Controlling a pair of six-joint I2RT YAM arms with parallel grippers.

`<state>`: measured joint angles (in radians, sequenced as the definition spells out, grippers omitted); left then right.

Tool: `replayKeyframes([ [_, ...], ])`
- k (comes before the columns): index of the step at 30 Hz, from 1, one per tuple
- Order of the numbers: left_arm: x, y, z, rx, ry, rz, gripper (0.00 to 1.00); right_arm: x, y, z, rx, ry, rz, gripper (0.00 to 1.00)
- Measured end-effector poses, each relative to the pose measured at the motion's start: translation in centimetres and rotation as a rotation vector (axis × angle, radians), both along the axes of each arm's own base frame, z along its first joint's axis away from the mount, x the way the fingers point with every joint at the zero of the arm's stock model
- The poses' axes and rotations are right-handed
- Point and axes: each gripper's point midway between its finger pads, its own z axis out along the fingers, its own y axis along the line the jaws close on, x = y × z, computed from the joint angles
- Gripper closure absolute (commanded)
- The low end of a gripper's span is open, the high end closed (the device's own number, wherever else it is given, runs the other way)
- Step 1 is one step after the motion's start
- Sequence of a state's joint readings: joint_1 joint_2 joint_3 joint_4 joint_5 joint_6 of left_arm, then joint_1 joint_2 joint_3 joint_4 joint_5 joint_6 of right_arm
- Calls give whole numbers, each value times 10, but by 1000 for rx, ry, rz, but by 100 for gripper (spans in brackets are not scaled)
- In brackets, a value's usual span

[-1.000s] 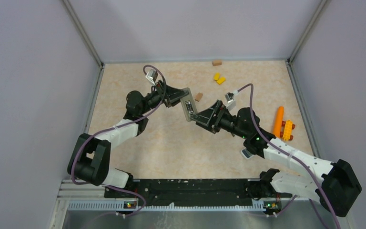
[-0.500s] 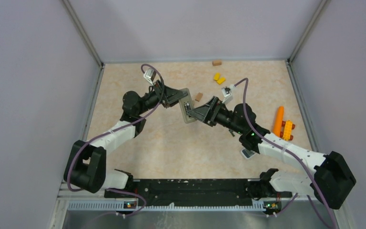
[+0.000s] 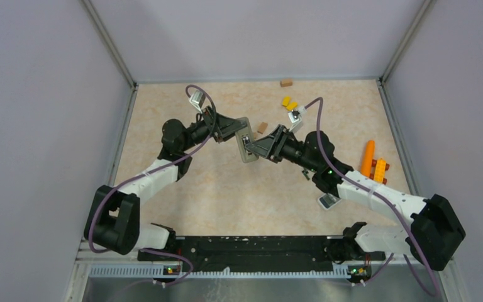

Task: Load the batteries into the remote control
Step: Load the battery into the remote control, then pick up the battery cover at the center of the board.

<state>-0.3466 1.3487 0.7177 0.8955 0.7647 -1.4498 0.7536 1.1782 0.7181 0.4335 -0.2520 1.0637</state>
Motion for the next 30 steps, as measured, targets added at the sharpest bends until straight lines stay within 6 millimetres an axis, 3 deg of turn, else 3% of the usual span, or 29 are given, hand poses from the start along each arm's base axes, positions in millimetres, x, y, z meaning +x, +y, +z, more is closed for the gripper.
replayKeyframes([
  [3, -1, 0, 0, 8, -6, 2, 96, 0, 0, -4, -19, 1, 0, 23],
  [5, -3, 1, 0, 19, -15, 4, 96, 2, -2, -11, -46, 7, -8, 16],
  [9, -6, 5, 1, 43, -63, 22, 95, 0, -12, -15, -118, -25, -24, 15],
  [13, -13, 17, -4, 78, -136, 60, 91, 2, -31, 1, -205, -121, -59, 14],
  [16, -19, 26, -13, 119, -180, 90, 89, 17, -47, 12, -306, -173, -119, 17],
  [19, -26, 30, -20, 157, -220, 104, 89, 32, -56, 8, -423, -200, -160, 24],
  [24, -32, 36, -34, 216, -233, 134, 88, 64, -64, -44, -693, -115, -201, 34],
  [30, -27, 43, -63, 280, -173, 191, 88, 88, -68, -142, -968, 132, -206, 36],
])
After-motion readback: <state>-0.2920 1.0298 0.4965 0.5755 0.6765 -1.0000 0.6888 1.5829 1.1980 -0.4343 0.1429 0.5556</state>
